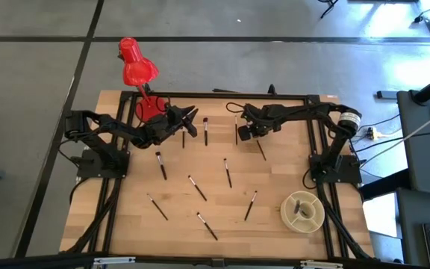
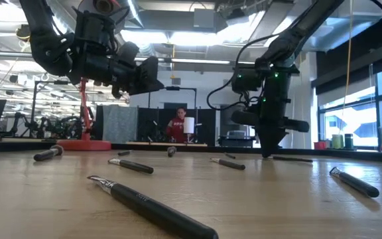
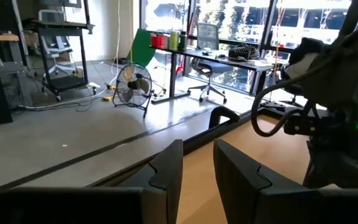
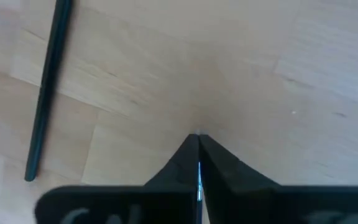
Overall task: Pick & Place Makeup Supplies
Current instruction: Put the makeup brush into the organizer
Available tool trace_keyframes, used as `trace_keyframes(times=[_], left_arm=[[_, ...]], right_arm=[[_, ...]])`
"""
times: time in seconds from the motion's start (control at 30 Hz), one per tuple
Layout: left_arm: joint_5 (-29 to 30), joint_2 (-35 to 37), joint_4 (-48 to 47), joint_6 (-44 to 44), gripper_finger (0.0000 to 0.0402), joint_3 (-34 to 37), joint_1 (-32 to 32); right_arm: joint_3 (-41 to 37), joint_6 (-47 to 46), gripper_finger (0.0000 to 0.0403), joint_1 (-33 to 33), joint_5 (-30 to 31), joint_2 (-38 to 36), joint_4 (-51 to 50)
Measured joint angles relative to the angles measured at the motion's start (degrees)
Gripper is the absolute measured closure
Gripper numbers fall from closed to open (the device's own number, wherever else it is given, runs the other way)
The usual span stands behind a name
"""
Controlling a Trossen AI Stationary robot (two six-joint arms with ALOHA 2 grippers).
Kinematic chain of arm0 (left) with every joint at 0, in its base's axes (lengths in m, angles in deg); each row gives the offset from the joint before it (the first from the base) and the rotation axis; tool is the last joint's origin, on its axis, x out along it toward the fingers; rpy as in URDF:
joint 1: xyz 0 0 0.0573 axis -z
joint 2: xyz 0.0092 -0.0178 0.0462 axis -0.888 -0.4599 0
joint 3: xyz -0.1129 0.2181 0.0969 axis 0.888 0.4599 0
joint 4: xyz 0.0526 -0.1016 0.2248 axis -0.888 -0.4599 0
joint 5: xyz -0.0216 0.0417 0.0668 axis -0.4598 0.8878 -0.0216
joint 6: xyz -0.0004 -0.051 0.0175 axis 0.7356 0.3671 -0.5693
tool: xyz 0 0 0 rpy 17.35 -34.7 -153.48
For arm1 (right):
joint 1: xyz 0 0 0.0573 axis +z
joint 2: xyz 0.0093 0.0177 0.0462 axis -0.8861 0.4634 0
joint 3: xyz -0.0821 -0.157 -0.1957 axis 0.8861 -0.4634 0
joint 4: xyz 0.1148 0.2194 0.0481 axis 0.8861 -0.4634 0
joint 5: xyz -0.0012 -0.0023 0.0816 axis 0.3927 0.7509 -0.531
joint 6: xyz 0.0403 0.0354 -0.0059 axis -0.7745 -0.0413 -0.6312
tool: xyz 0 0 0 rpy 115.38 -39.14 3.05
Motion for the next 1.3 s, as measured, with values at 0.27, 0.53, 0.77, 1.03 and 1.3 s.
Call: trace_keyframes(times=[0.27,0.53,0.77,1.03,1.3], left_arm=[[0.04,0.0,0.68,-0.17,0.0316,0.0,-0.15],[0.5,0.0,2.83,-2.56,0.0315,0.0,-0.37],[0.55,0.0,2.73,-2.6,0.0315,0.0,-0.37],[0.03,-0.02,1.35,-1.72,0.0316,0.0,0.58],[-0.07,-0.02,-4.53,-1.66,0.0315,0.0,1.27]], right_arm=[[-0.02,2.95,0.04,-0.72,-3.2,-0.68,-0.39],[-0.18,3.68,0.0401,5.17,6.16,-13.13,-6.79],[-0.22,-0.23,0.0402,19.2,16.96,-30.15,-14.51],[-0.22,-6.75,0.0402,40.28,27.16,-45.23,-19.16],[-0.22,-10.03,0.0402,64.98,30.06,-49.29,-21.3]])
